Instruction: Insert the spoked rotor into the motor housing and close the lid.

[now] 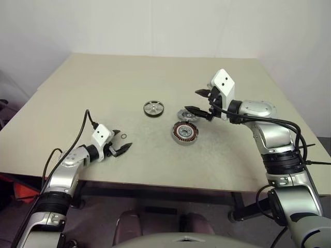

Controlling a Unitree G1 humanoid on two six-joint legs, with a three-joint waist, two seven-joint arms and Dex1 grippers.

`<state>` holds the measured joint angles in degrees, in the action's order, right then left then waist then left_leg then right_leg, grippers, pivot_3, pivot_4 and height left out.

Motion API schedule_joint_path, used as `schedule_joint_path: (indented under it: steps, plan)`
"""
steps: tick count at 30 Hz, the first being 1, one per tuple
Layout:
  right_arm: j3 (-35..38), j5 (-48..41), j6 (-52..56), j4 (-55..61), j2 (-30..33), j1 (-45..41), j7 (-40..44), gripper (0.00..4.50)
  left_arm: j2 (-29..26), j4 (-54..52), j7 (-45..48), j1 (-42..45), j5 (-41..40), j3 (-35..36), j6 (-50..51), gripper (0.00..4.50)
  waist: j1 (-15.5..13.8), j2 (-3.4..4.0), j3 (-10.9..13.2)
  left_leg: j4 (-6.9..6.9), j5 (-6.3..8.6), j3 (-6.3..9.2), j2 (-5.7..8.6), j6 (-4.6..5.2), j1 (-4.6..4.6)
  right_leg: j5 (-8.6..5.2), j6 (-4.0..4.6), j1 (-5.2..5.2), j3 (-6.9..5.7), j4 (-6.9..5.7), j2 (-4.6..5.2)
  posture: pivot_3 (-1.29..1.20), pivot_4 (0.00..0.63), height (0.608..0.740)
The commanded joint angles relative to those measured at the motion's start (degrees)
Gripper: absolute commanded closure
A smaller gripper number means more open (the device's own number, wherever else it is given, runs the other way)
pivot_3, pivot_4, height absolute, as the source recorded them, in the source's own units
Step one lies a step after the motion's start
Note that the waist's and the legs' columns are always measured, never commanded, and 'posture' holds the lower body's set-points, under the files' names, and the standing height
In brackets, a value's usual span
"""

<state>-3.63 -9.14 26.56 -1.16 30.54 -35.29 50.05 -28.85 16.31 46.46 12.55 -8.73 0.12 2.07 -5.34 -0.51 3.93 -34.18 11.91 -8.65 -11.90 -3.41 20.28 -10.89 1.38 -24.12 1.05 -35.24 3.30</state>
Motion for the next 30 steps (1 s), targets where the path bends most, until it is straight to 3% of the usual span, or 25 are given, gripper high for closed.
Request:
schedule_joint_path:
  steps: [1,5,8,12,30]
  plan:
    - [0.6,-0.5,-1.1,0.5,0.1,-2.1,-0.9,0.63,0.0,-0.4,-1.5,0.6,1.8,-1.1,1.2,0.3,-0.1,0.02,0.0,0.0,0.0,0.0,0.01,0.0,-0.05,0.0,0.0,0.05,0.0,0.0,0.01,0.0,0.0,0.74]
    - [0.6,-0.5,-1.2,0.2,0.0,-2.5,-1.2,0.63,0.1,-0.8,-2.2,0.4,1.7,-1.2,2.1,0.3,-0.1,0.04,0.0,0.0,0.0,0.0,0.02,0.0,-0.19,-0.08,-0.13,0.17,0.01,-0.01,0.02,0.0,0.0,0.74]
    - [0.7,-0.5,-1.4,-0.4,0.2,-2.8,-1.4,0.6,-0.3,-1.2,-2.2,-0.1,1.3,-0.7,2.4,0.88,-0.1,0.04,0.0,-0.01,-0.01,0.0,0.02,-0.02,-0.22,-0.15,-0.25,0.16,0.01,-0.1,0.02,0.0,0.0,0.74]
    - [0.9,-0.4,-2.0,-1.4,0.3,-3.2,-1.6,0.6,-0.5,-1.7,-2.7,-0.3,1.4,-0.5,2.9,2.14,0.0,0.04,0.0,-0.01,-0.03,0.0,0.01,-0.05,-0.28,-0.15,-0.25,0.15,0.01,-0.22,0.01,0.0,0.0,0.74]
    - [0.3,0.2,-4.6,-4.9,0.4,-4.5,-1.5,0.6,1.0,1.1,-8.9,2.6,-0.1,3.0,1.6,2.14,0.1,0.05,0.0,-0.01,-0.07,0.01,-0.01,-0.1,-0.2,-0.01,0.0,0.06,-0.01,-0.2,0.0,0.0,0.0,0.74]
